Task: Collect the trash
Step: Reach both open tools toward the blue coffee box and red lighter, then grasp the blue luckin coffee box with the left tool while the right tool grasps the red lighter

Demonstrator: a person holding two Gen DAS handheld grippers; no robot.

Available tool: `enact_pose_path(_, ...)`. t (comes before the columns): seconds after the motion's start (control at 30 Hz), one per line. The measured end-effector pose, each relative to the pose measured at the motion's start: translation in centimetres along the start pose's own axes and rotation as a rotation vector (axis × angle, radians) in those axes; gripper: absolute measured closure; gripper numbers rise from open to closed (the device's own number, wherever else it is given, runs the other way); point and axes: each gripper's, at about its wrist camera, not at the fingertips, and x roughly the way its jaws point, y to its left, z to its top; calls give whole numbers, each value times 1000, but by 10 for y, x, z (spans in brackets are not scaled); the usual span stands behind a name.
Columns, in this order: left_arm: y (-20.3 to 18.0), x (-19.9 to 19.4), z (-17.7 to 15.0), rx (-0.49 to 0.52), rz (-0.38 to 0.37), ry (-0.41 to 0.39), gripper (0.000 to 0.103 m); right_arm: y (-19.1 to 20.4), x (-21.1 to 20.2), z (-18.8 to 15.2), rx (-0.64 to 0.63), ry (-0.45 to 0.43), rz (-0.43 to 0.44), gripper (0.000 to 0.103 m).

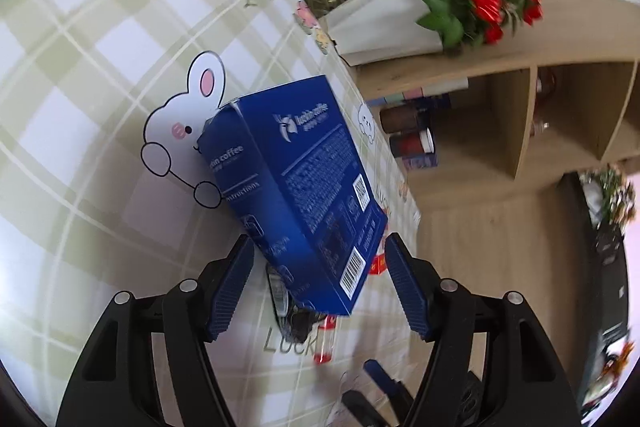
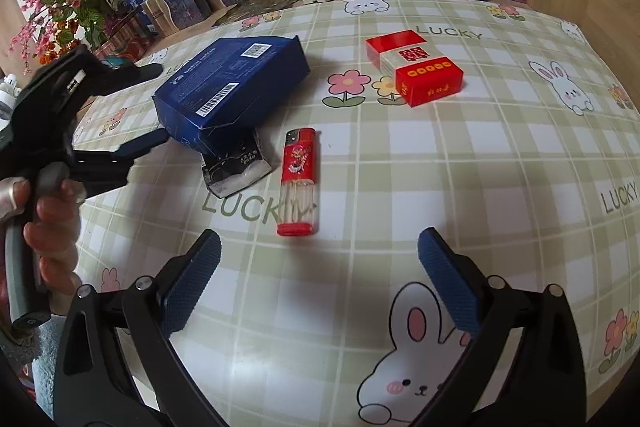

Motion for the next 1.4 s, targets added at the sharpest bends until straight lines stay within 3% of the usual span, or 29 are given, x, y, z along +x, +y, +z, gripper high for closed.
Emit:
enact_pose_path(0.2,12,9,5,-69,-39,-41,37,8,5,5,-49,16,8,6)
enact_pose_path(0.37,4,22,11,-38,8,-106,39,8,8,5,-59,29,12,6)
enact_pose_path(0.4,2,26,11,-38,9,-106,48,7,10,5,-58,37,15,6)
enact_pose_path(0.43,3,32,12,-49,20,-90,69,6,12,5,-57,46,15,6)
enact_pose_path(0.5,6,34,12,-54,-8,-92,73,6,13,6,-63,50,9,6)
enact_pose_path(0.57,-4,27,13,21,-7,-110,78,8,12,8,-76,40,3,8)
enact_pose_path(0.67,-15,11,17,92,-16,-117,83,8,14,13,-88,35,-3,23)
enact_pose_path(0.73,-30,-5,21,188,-4,-132,85,8,20,17,-82,47,-4,27)
enact_pose_path(0.83,-56,-36,24,391,42,-163,88,13,27,23,-105,64,-23,44)
enact_pose_path(0.9,-63,-52,24,459,53,-173,88,17,34,27,-126,75,-47,59)
enact_pose_path(0.93,-65,-63,25,486,68,-173,88,18,36,28,-131,77,-52,60)
enact_pose_path(1.07,-62,-102,21,542,122,-167,88,23,45,34,-144,90,-69,64)
enact_pose_path(1.2,-48,-142,4,633,223,-143,88,30,52,39,-164,89,-90,64)
enact_pose_path(1.33,-23,-177,-10,638,287,-131,88,34,57,43,-180,86,-107,64)
enact_pose_path(1.4,-14,-191,-17,632,303,-133,88,35,57,42,-189,79,-104,77)
